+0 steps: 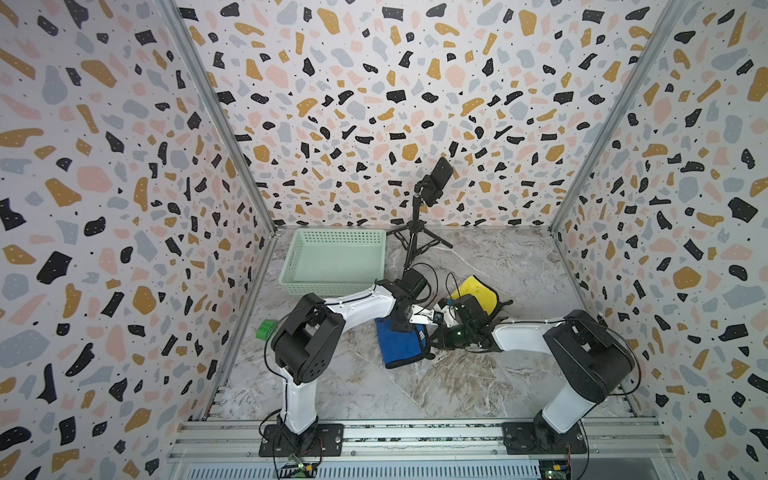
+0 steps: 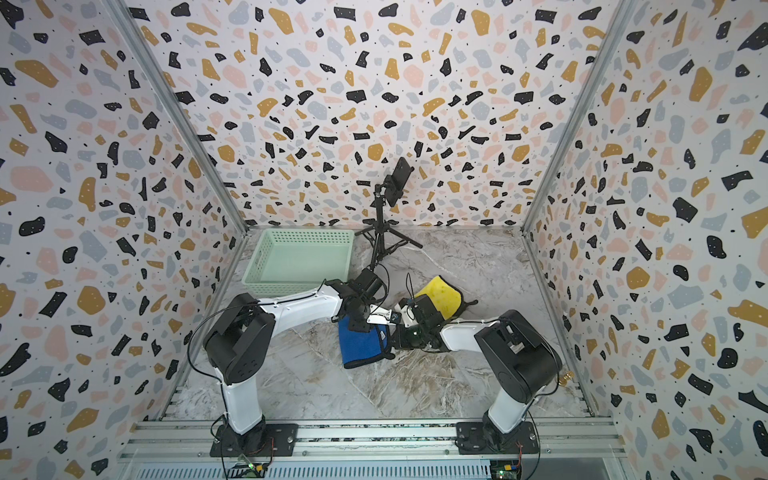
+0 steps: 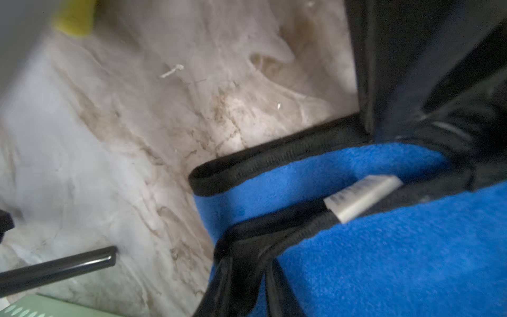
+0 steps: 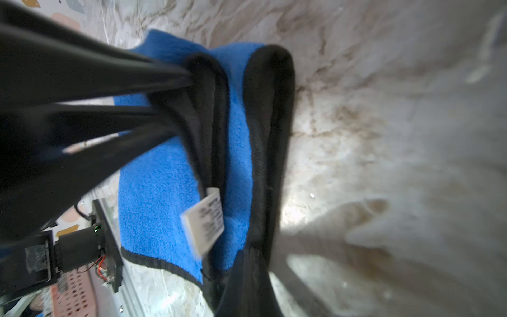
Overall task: Fold the square dishcloth
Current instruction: Smooth out the cleaning item at the center of the board.
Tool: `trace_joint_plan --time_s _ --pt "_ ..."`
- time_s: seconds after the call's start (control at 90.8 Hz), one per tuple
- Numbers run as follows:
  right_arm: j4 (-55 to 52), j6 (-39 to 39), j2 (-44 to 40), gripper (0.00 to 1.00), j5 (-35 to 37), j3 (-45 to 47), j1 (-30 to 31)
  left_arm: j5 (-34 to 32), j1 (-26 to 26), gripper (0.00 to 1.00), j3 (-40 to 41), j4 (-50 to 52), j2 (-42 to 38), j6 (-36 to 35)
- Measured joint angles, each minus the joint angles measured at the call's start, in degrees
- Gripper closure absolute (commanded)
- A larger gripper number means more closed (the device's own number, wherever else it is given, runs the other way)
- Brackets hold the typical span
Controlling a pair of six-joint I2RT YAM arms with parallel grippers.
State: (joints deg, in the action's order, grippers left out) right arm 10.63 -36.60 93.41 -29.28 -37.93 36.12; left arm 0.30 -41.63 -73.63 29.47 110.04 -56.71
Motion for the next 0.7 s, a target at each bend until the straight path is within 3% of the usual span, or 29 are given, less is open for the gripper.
trace_joint_plan --time_s 0.033,0.055,0.143,0.308,0.539,0.705 --pt "-0.02 0.0 -1.6 1.0 0.68 0.7 0.0 -0.39 0.0 0.62 0.04 -0.37 0.42 0.68" --pt "-0.02 0.0 -2.78 1.0 1.31 1.14 0.0 -0.66 0.0 0.52 0.09 -0.66 0.59 1.27" --pt "0.15 0.0 -7.34 1.0 3.19 2.43 -0.13 -1.01 0.07 0.27 -0.02 -1.55 0.24 3.43" --pt "3.08 -0.9 -10.01 1.0 4.5 4.46 -0.17 0.87 0.31 0.23 -1.66 1.03 -3.04 8.55" --pt "7.72 -4.02 -9.94 1.0 1.84 6.25 -0.02 5.11 1.18 0.19 -1.79 2.6 -15.87 12.63" --pt "9.51 -5.09 -8.17 1.0 0.09 4.24 2.78 13.94 10.01 0.17 2.91 3.17 -24.37 15.91"
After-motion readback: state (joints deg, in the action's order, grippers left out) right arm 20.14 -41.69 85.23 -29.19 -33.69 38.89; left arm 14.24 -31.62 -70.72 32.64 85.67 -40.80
